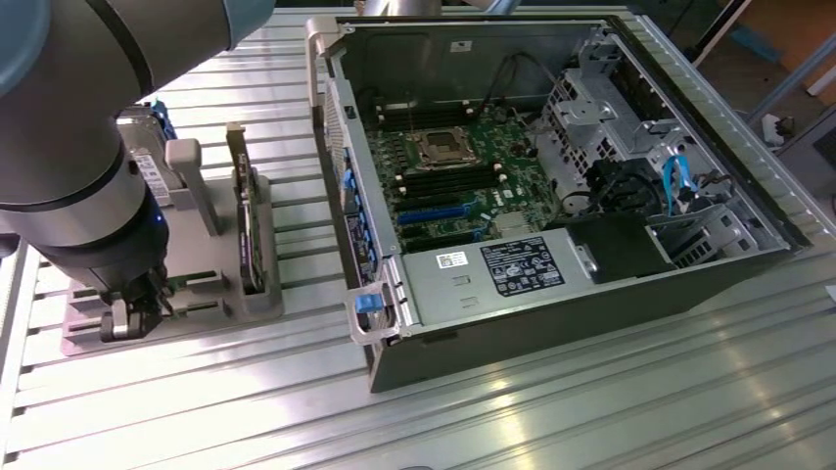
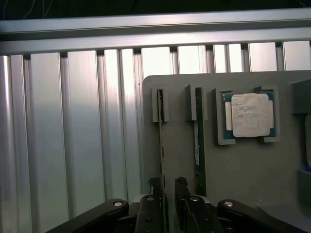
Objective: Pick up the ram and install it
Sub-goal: 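Pick up the ram and move it above insertion slot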
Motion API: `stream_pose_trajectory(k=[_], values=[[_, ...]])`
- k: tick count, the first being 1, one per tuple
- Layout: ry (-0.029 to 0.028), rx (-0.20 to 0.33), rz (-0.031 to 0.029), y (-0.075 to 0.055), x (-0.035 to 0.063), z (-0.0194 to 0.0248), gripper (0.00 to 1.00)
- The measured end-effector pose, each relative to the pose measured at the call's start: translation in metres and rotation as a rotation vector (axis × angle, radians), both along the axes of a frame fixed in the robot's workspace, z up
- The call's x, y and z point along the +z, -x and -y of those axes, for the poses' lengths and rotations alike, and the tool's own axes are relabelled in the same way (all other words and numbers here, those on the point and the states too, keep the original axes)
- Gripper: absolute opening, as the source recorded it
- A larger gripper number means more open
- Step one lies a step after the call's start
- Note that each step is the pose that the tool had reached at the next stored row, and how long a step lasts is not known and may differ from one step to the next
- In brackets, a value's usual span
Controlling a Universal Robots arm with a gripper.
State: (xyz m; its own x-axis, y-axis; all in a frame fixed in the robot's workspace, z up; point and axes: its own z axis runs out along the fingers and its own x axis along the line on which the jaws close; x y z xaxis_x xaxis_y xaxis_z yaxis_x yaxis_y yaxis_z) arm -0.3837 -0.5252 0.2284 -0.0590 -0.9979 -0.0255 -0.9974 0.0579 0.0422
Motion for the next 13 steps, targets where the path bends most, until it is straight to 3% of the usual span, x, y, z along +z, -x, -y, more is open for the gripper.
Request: stream_pose_trajectory(k=[13], values=[[0.0000, 0.000, 0.0000, 0.0000, -0.0108, 0.0003, 0.26]])
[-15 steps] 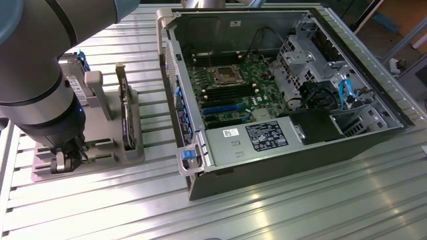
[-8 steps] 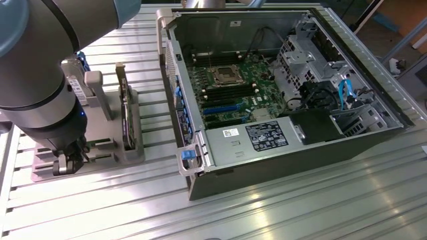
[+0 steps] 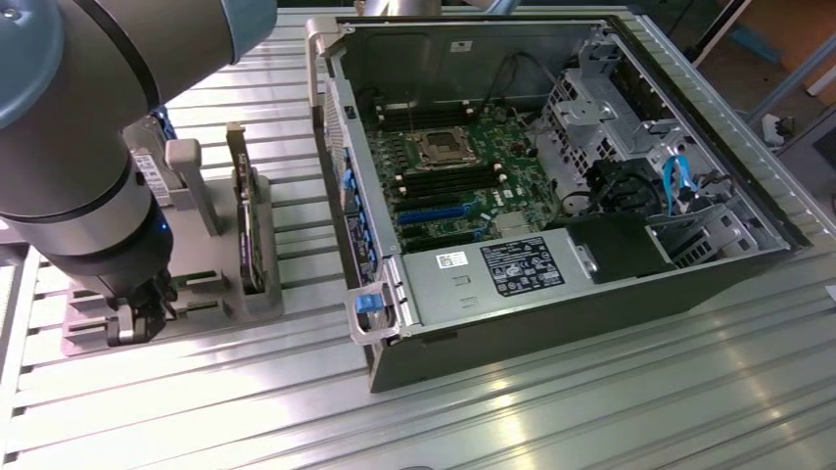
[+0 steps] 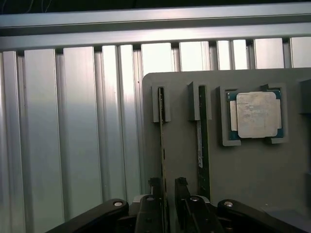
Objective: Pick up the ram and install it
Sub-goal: 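Pick up the ram and move it above insertion slot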
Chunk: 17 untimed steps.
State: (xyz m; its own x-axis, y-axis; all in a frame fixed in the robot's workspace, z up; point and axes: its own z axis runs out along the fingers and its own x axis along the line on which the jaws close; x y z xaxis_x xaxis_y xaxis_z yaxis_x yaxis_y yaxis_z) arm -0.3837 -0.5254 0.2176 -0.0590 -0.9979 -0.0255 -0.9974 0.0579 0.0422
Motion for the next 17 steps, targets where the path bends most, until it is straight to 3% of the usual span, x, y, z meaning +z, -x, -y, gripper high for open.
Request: stream_pose_trajectory(k=[17], values=[[0.0000, 0.000, 0.0006, 0.0000, -0.0059, 0.0000, 0.26]])
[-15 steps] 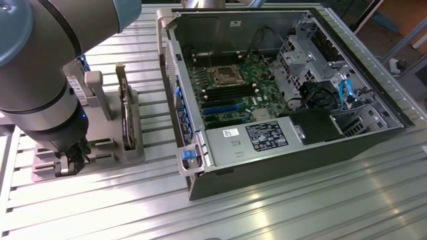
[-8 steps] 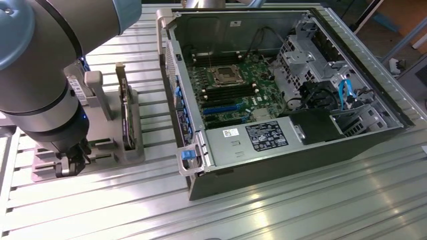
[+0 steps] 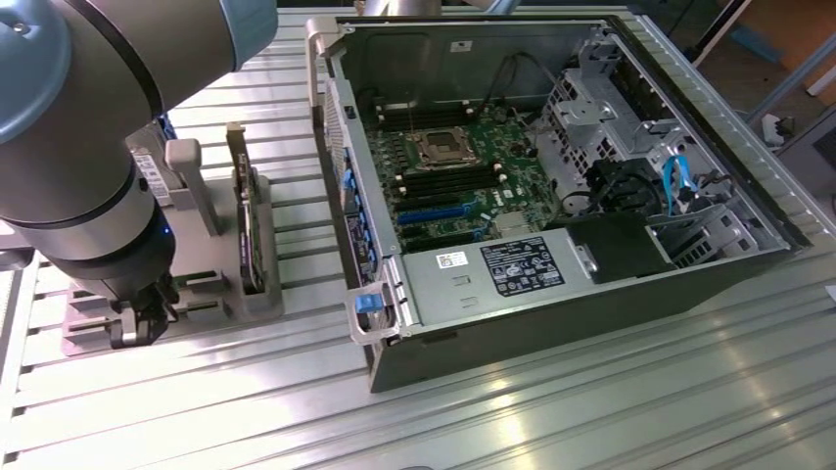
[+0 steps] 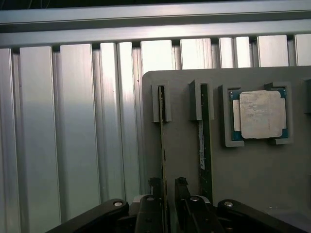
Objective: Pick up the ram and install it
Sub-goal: 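Pick up the ram and move it above insertion slot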
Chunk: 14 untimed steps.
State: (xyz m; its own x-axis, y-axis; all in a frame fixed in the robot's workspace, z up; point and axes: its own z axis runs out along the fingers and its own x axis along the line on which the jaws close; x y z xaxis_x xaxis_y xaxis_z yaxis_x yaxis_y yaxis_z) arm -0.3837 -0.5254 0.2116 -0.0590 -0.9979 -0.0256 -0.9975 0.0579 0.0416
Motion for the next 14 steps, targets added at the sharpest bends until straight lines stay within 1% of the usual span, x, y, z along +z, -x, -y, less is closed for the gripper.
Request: stream_pose_trajectory(k=[2, 3, 4, 14], values=[[0.0000, 0.000, 0.0000, 0.0000, 0.0000, 0.0000, 0.26], [0.0000, 0.000, 0.0000, 0.0000, 0.0000, 0.0000, 0.18], [0.0001, 0.000, -0.0001, 0.0000, 0.0000, 0.0000, 0.12], [0.0001, 0.000, -0.0001, 0.0000, 0.0013, -0.0001, 0.12]])
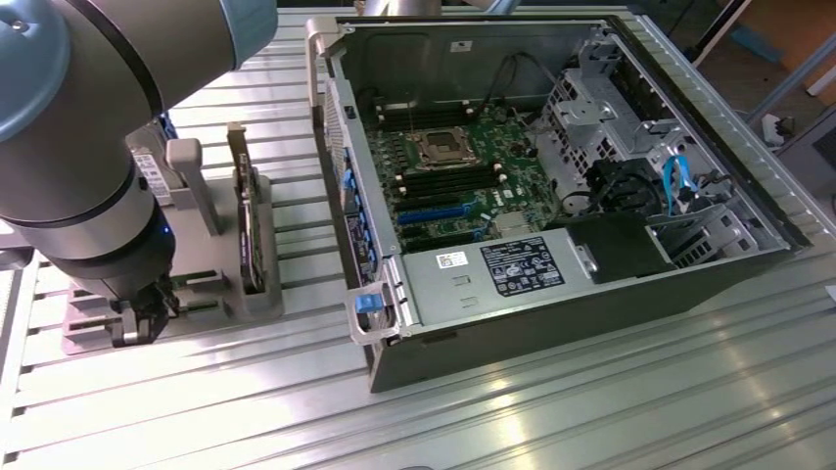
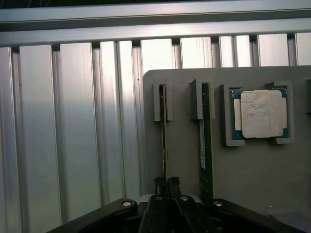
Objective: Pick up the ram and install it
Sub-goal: 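Pick up the ram and move it above insertion slot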
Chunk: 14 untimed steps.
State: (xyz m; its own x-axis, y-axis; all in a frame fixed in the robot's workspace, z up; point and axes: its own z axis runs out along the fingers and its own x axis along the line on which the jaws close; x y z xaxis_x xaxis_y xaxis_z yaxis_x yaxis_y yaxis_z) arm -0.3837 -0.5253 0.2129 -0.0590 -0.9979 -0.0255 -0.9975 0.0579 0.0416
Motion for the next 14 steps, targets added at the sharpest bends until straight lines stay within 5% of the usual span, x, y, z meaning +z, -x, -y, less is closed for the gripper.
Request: stream_pose_trajectory(k=[14], values=[[-0.0001, 0.000, 0.0001, 0.0000, 0.0076, 0.0000, 0.12]])
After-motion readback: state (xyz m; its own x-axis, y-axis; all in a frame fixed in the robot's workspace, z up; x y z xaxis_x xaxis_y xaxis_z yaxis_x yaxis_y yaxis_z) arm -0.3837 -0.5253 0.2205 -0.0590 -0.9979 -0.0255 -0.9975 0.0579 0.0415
